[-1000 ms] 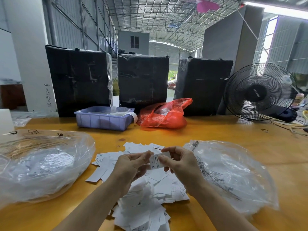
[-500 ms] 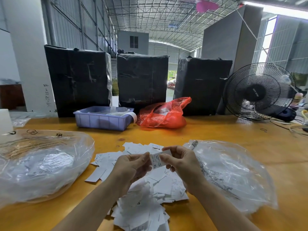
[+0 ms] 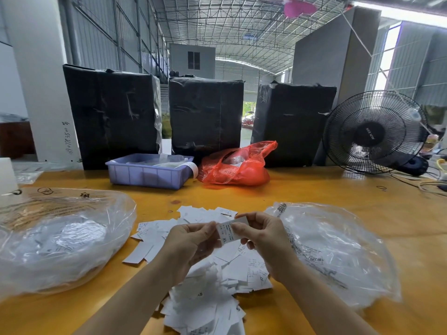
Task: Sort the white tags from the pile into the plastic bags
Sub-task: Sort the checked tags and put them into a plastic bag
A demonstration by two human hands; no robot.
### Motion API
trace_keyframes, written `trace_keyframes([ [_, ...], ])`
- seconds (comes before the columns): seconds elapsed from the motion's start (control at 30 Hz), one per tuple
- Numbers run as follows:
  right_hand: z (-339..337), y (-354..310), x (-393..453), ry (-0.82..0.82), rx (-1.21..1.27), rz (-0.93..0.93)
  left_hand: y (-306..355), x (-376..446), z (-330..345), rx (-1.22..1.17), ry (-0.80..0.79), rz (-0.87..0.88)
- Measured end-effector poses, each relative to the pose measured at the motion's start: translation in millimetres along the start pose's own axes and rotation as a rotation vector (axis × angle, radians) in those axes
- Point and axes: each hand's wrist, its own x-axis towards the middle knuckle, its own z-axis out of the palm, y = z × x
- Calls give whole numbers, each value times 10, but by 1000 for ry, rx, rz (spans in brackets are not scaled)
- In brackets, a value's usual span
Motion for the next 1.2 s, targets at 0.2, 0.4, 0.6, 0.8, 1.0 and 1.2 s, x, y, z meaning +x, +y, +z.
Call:
trace_keyframes([
  [0.2,-9,-19,-9,11,-33,-23,-2,-3,11,0,19,10],
  [0.4,16,-29,-18,19,-21,-7,3,-3,19,-26,51,39],
  [0.6,28,-21,-20,94,-30,-30,-13,-18,40,-6,23,28],
  [0.8,42,-32,-27,68,-49,-3,-19,0,33,-9,40,29],
  [1.0,57,-43,-18,25,55,205,-31,1,48,9,88,97],
  [1.2,29,-60,-12,1,70,234,-46,-9,62,96,35,105],
])
